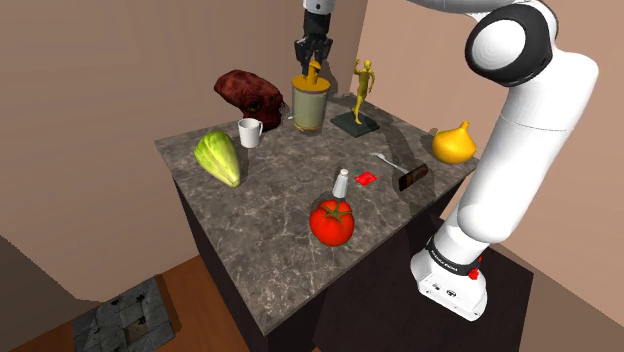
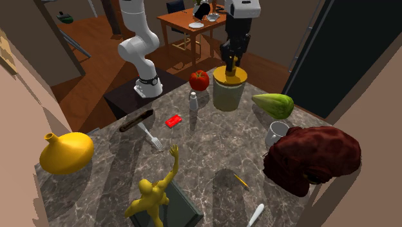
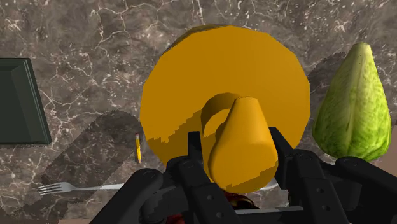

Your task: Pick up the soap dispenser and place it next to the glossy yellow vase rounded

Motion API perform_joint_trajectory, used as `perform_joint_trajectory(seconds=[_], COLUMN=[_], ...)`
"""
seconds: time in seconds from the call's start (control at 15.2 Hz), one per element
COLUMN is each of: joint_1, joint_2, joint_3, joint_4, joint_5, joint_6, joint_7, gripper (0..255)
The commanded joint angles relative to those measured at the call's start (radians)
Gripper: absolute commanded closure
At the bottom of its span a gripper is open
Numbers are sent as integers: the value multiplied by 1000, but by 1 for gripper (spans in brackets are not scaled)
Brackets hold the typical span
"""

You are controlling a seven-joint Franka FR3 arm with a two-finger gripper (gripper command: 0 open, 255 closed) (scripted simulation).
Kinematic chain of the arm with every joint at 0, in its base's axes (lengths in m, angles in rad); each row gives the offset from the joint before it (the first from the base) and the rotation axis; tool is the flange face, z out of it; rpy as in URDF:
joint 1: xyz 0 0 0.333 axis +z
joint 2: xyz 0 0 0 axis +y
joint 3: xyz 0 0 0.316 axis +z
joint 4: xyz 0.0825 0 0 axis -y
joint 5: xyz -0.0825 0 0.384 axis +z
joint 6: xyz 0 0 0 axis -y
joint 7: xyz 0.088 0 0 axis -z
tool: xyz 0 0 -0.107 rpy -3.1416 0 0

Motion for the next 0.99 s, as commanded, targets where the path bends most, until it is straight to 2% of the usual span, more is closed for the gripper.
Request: perform_joint_trajectory(seconds=[0.0,0.53,0.92], joint_1=[-1,-3,-6], joint_2=[8,53,112], joint_3=[-1,-1,-2], joint_4=[39,213,384], joint_5=[1,3,7], joint_6=[-31,-159,-272], joint_7=[-1,-4,-7], gripper=[255,255,255])
